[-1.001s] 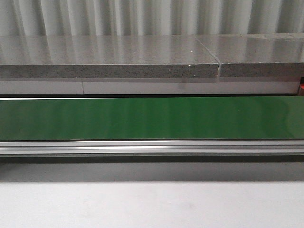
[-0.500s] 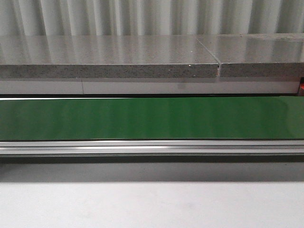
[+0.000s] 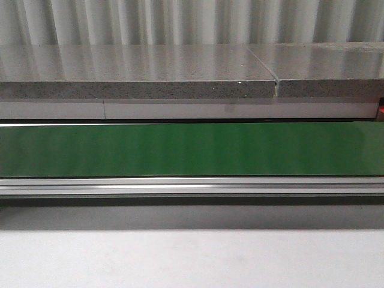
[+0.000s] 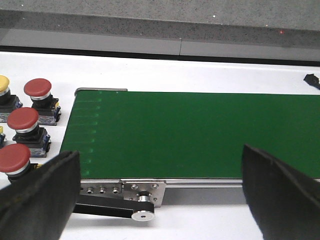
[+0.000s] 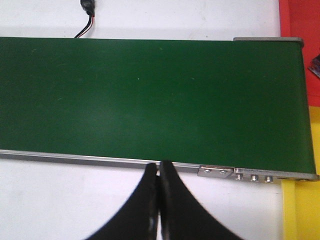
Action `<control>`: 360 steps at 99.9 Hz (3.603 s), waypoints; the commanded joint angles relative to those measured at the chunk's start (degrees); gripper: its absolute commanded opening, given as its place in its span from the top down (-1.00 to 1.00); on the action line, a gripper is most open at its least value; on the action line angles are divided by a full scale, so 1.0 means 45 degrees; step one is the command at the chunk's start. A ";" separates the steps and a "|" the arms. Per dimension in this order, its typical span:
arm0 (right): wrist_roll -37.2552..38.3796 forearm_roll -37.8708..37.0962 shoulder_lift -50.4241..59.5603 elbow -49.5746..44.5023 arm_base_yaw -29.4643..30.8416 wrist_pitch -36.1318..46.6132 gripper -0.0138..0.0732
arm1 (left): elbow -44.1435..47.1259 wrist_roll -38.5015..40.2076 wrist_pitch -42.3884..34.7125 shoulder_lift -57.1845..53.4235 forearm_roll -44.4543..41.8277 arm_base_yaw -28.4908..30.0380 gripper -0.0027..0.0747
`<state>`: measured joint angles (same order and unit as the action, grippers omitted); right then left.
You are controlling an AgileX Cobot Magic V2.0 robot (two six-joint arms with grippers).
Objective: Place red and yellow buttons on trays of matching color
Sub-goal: 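Move the left gripper over the remaining buttons on the table, then lower the left gripper onto a red button and close on it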
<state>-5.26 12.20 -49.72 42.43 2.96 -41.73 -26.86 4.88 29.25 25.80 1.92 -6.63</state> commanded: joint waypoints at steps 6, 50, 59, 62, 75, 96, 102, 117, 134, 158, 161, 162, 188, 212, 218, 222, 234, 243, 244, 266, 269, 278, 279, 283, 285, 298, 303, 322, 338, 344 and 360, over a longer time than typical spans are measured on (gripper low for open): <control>-0.0142 0.0064 0.0158 0.0339 -0.0010 0.0714 0.84 | -0.0400 0.0229 -0.1005 0.0129 -0.0027 0.0011 -0.66; -0.0142 0.0064 0.0158 0.0339 -0.0010 0.0714 0.84 | -0.2264 0.4510 -0.0313 0.3665 -0.1521 0.3594 -0.56; -0.0142 0.0064 0.0158 0.0339 -0.0010 0.0714 0.84 | -0.2548 0.4510 -0.0295 0.4820 -0.1092 0.4475 -0.50; -0.0142 0.0064 0.0158 0.0339 -0.0010 0.0714 0.84 | -0.2651 0.4510 -0.0352 0.5147 -0.0994 0.4695 -0.48; -0.0142 0.0064 0.0158 0.0339 -0.0010 0.0714 0.84 | -0.2894 0.4510 -0.0927 0.6858 -0.0887 0.5376 -0.48; -0.0142 0.0064 0.0158 0.0339 -0.0010 0.0714 0.84 | -0.3691 0.4510 -0.1024 0.9333 -0.0859 0.5578 -0.48; -0.0142 0.0064 0.0158 0.0339 -0.0010 0.0714 0.84 | -0.4014 0.4510 -0.1024 0.9975 -0.0859 0.5578 -0.48; -0.0142 0.0064 0.0158 0.0339 -0.0010 0.0714 0.84 | -0.4773 0.4486 -0.0947 1.1243 -0.0859 0.5578 -0.48; -0.0142 0.0064 0.0158 0.0339 -0.0010 0.0714 0.84 | -0.5189 0.4486 -0.0941 1.2208 -0.0859 0.5578 -0.48; -0.0142 0.0064 0.0158 0.0339 -0.0010 0.0714 0.84 | -0.5326 0.4486 -0.1035 1.3183 -0.0942 0.5655 -0.48; -0.0142 0.0064 0.0158 0.0339 -0.0010 0.0714 0.84 | -0.5326 0.4486 -0.1101 1.3259 -0.0979 0.5662 -0.48; -0.0142 0.0064 0.0158 0.0339 -0.0010 0.0714 0.84 | -0.5326 0.4486 -0.1121 1.3254 -0.0979 0.5704 -0.48; -0.0142 0.0064 0.0158 0.0339 -0.0010 0.0714 0.84 | -0.5433 0.4486 -0.1309 1.3900 -0.1004 0.6114 -0.48; -0.0142 0.0064 0.0158 0.0339 -0.0010 0.0714 0.84 | -0.5433 0.4462 -0.1624 1.4132 -0.1004 0.6138 -0.48; -0.0142 0.0064 0.0158 0.0339 -0.0010 0.0714 0.84 | -0.5433 0.4462 -0.1672 1.4214 -0.0981 0.6138 -0.48; -0.0142 0.0064 0.0158 0.0339 -0.0010 0.0714 0.84 | -0.5433 0.4462 -0.1655 1.4215 -0.0981 0.6138 -0.48; -0.0142 0.0064 0.0158 0.0339 -0.0010 0.0714 0.84 | -0.5433 0.4462 -0.1677 1.4351 -0.0930 0.6138 -0.48; -0.0142 0.0064 0.0158 0.0339 -0.0010 0.0714 0.84 | -0.5433 0.4462 -0.1677 1.4519 -0.0930 0.6138 -0.48; -0.0142 0.0064 0.0158 0.0339 -0.0010 0.0714 0.84 | -0.5433 0.4462 -0.1677 1.4566 -0.0930 0.6138 -0.48; -0.0142 0.0064 0.0158 0.0339 -0.0010 0.0714 0.84 | -0.5433 0.4462 -0.1677 1.4891 -0.0902 0.6138 -0.48; -0.0142 0.0064 0.0158 0.0339 -0.0010 0.0714 0.84 | -0.5433 0.4462 -0.1700 1.4891 -0.0902 0.6138 -0.48; -0.0142 0.0064 0.0158 0.0339 -0.0010 0.0714 0.84 | -0.5442 0.4462 -0.1712 1.4891 -0.0902 0.6138 -0.47; -0.0142 0.0064 0.0158 0.0339 -0.0010 0.0714 0.84 | -0.5442 0.4462 -0.1712 1.4891 -0.0902 0.6138 -0.46; -0.0142 0.0064 0.0158 0.0339 -0.0010 0.0714 0.84 | -0.5442 0.4462 -0.1712 1.4891 -0.0902 0.6138 -0.41; -0.0142 0.0064 0.0158 0.0339 -0.0010 0.0714 0.84 | -0.5442 0.4462 -0.1712 1.4891 -0.0902 0.6138 -0.37; -0.0142 0.0064 0.0158 0.0339 -0.0010 0.0714 0.84 | -0.5463 0.4462 -0.1603 1.4797 -0.0858 0.6138 0.00; -0.0142 0.0064 0.0158 0.0339 -0.0010 0.0714 0.84 | -0.5463 0.4462 -0.1549 1.4688 -0.0758 0.6138 0.18; -0.0142 0.0064 0.0158 0.0339 -0.0010 0.0714 0.84 | -0.5463 0.4372 -0.1448 1.3808 -0.0721 0.6087 0.69; -0.0142 0.0064 0.0158 0.0339 -0.0010 0.0714 0.84 | -0.5463 0.4164 -0.1257 1.2621 -0.0697 0.5824 0.92; -0.0142 0.0064 0.0158 0.0339 -0.0010 0.0714 0.84 | -0.5463 0.4049 -0.1206 1.2136 -0.0697 0.5643 0.96; -0.0142 0.0064 0.0158 0.0339 -0.0010 0.0714 0.84 | -0.5463 0.3631 -0.0959 1.0808 -0.0697 0.4820 0.97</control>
<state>-5.31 12.20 -49.72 42.43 2.96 -41.65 -49.86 22.46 26.56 78.71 -1.66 17.07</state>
